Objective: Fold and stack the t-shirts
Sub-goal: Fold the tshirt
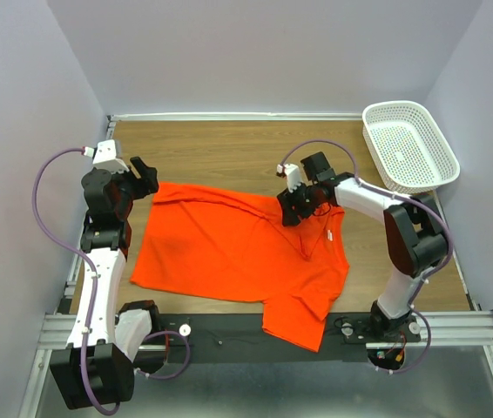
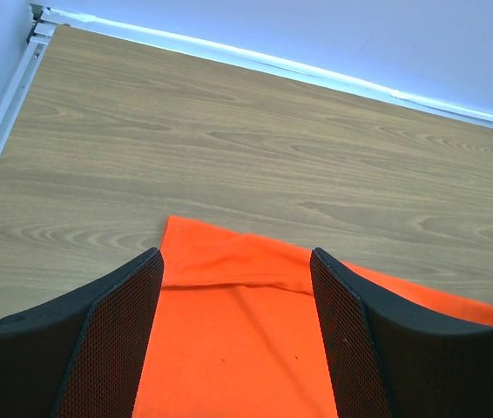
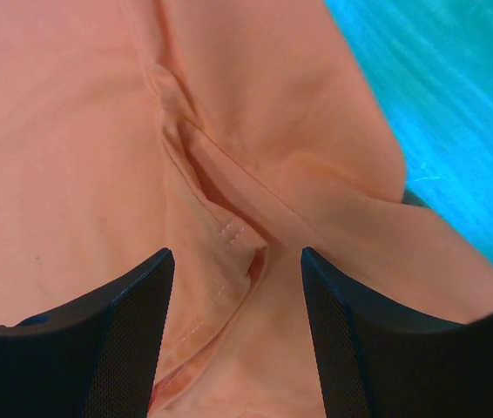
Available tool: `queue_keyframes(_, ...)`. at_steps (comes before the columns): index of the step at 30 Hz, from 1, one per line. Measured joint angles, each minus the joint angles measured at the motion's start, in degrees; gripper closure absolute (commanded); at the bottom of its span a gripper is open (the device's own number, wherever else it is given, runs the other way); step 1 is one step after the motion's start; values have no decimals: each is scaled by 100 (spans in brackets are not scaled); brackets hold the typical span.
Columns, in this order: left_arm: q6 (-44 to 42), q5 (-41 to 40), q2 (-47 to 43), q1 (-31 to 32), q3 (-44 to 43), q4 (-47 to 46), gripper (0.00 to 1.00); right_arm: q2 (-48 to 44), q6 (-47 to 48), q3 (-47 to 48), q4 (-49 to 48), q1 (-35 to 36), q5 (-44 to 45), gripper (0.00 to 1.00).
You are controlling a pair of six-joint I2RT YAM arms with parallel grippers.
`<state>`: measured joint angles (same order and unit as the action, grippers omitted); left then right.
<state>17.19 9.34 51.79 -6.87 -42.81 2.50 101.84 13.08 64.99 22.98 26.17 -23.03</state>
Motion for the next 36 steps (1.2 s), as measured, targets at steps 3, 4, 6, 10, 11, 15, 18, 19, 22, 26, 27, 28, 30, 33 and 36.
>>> queue_keyframes(3, 0, 33, 0, 0, 0, -7, 24, 201, -35, 11, 4, 2, -39, 49)
queue_keyframes(4, 0, 35, 0, 0, 0, -11, 24, 249, -57, 13, 9, 2, -59, 53)
queue_keyframes(6, 0, 37, 0, 0, 0, -13, 24, 275, -76, 13, 26, 2, -87, 63)
queue_keyframes(10, 0, 42, 0, 4, 0, -26, 24, 234, -42, 17, 24, 2, -232, 75)
queue_keyframes(11, 0, 42, 0, 4, 0, -28, 24, 205, -9, 17, 28, 2, -293, 81)
queue_keyframes(15, 0, 44, 0, 4, 0, -28, 24, 35, 92, 15, 31, 2, -651, 85)
queue_keyframes(18, 0, 44, 0, 4, 0, -28, 24, -81, 262, 15, 98, 26, -1056, 85)
queue_keyframes(19, 0, 44, 0, 7, 0, -28, 24, -105, 321, 15, 133, 52, -1174, 82)
queue_keyframes(22, 0, 44, 0, 11, 0, -28, 24, -122, 651, 17, 374, 306, -1532, 61)
queue_keyframes(26, 0, 44, 2, 15, 0, -28, 24, -33, 1220, 138, 1067, 927, -1930, 38)
queue_keyframes(27, 0, 44, 2, 15, 0, -28, 24, -24, 1307, 164, 1176, 1021, -1956, 38)
queue_keyframes(28, 0, 44, 2, 15, 0, -28, 24, -26, 1327, 175, 1241, 1027, -1956, 38)
queue_keyframes(30, 0, 44, 2, 15, 0, -28, 24, -87, 1325, 210, 1342, 772, -1919, 38)
queue_keyframes(33, 0, 46, 0, 15, 0, -31, 24, -382, 1115, 216, 1244, -354, -1707, 39)
queue_keyframes(36, 0, 81, 2, 15, 0, -35, 24, -713, 988, 214, 1014, -1464, -1161, 41)
